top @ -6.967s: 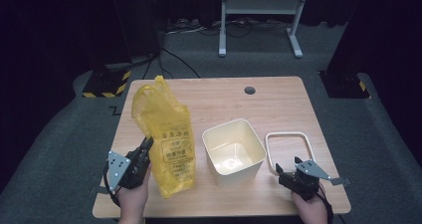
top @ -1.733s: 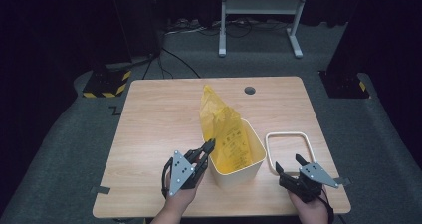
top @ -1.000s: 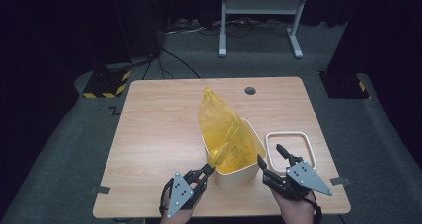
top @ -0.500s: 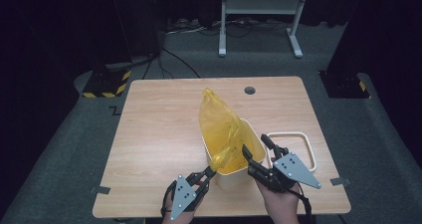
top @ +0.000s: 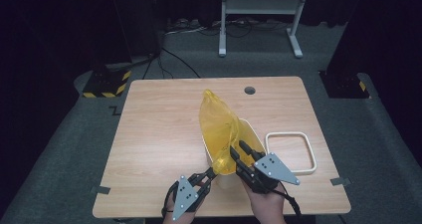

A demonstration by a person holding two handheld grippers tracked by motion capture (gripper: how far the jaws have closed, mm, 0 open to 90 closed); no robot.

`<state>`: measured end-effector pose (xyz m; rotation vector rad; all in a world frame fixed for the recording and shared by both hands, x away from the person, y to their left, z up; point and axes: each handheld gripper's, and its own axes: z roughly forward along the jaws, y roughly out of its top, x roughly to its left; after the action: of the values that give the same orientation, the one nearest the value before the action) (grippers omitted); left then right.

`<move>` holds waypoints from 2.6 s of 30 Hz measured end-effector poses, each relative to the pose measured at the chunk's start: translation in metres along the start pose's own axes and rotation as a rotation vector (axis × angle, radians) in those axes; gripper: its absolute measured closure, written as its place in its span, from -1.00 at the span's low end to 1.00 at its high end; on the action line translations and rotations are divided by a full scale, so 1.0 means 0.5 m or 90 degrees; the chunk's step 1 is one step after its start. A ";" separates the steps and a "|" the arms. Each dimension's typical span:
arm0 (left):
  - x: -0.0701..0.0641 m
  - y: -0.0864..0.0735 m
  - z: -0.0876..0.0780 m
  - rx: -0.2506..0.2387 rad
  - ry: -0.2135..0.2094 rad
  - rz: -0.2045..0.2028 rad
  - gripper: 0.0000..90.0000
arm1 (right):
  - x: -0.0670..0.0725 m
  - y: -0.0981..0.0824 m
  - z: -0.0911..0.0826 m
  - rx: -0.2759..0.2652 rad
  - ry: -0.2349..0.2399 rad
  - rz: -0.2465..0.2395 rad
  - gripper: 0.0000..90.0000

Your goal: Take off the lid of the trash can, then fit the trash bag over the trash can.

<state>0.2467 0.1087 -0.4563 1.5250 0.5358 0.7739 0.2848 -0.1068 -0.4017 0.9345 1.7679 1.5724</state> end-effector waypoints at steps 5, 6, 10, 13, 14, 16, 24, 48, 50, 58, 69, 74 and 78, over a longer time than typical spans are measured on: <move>-0.004 0.001 0.001 0.000 -0.005 0.005 0.99 | 0.006 -0.024 -0.006 0.016 -0.015 -0.015 0.95; -0.005 0.001 0.002 0.001 -0.007 0.005 0.99 | 0.005 -0.024 -0.008 0.014 -0.021 -0.022 0.99; -0.006 0.001 0.001 0.001 -0.012 0.008 0.95 | 0.001 -0.024 -0.015 0.012 -0.032 -0.031 1.00; -0.003 0.000 0.000 0.001 -0.008 0.001 0.82 | -0.006 -0.022 -0.023 0.008 -0.039 -0.035 1.00; -0.001 -0.001 -0.001 0.000 -0.006 -0.003 0.79 | -0.011 -0.021 -0.030 0.006 -0.046 -0.034 1.00; 0.005 -0.002 -0.004 -0.004 -0.002 -0.016 0.82 | -0.014 -0.020 -0.032 0.003 -0.048 -0.035 1.00; 0.050 0.000 -0.023 -0.009 0.055 -0.054 0.62 | -0.017 -0.017 -0.033 -0.007 -0.055 -0.045 1.00; 0.050 0.130 0.139 0.090 -0.004 -0.122 0.24 | -0.003 -0.039 -0.035 0.008 -0.052 -0.099 1.00; 0.055 0.114 0.145 0.107 -0.015 -0.131 0.39 | -0.006 -0.036 -0.034 0.007 -0.052 -0.096 1.00; 0.037 0.101 0.142 0.130 -0.015 -0.106 0.98 | -0.002 -0.048 -0.044 0.008 -0.055 -0.107 1.00; 0.048 0.113 0.076 0.024 0.057 -0.112 1.00 | -0.074 -0.031 -0.086 -0.017 -0.106 -0.090 1.00; 0.044 0.139 0.048 -0.016 0.066 -0.106 1.00 | -0.125 0.005 -0.127 -0.053 -0.145 -0.061 1.00; 0.035 0.115 0.033 0.017 0.045 -0.128 1.00 | -0.132 -0.009 -0.130 -0.033 -0.145 -0.064 1.00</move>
<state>0.2639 0.1040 -0.3965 1.4474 0.7425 0.6691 0.2702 -0.1986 -0.3995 0.9453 1.5832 1.3837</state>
